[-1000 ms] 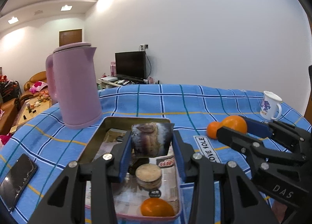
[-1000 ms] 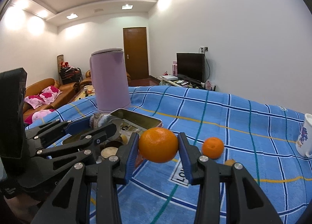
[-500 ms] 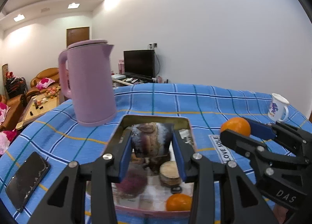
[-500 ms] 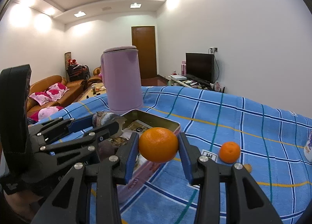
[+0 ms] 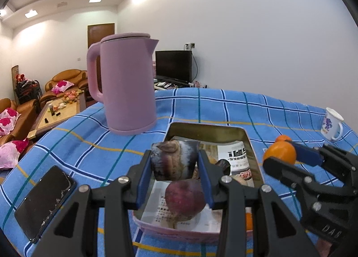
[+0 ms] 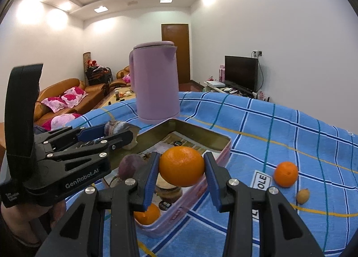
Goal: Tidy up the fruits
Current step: 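Carry the striped piece and orange over the pink tin with both tools, then open the left tool over the tin while the right tool releases the orange into it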
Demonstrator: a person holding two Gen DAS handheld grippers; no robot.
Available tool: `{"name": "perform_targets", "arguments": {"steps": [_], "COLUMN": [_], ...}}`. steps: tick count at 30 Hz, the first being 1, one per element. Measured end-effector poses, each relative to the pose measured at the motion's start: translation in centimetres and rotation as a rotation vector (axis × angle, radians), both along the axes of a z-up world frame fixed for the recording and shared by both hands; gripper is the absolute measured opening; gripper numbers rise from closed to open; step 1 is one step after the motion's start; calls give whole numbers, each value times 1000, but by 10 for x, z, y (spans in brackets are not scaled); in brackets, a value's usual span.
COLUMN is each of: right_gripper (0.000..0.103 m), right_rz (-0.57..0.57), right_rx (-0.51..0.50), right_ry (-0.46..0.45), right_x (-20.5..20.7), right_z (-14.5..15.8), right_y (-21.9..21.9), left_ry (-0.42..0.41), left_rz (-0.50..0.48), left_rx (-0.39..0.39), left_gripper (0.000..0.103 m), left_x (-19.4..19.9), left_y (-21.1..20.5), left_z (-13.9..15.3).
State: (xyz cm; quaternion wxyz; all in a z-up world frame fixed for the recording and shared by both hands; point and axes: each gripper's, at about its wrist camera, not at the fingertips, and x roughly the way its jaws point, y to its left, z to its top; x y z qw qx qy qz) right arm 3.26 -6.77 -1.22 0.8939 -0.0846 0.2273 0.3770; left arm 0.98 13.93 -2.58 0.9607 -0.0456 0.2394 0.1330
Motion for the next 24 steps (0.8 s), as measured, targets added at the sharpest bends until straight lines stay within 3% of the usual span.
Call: {"name": "perform_targets", "arguments": {"steps": [24], "right_gripper": [43], "right_rz": [55], "right_rx": [-57], "right_ry": [65], "right_x": [4], "right_z": [-19], "right_y": [24], "left_ry": [49], "left_rz": [-5], "left_rx": [-1], "left_gripper": [41], "left_x": [7], "left_y": [3], "left_z": [-13]}}
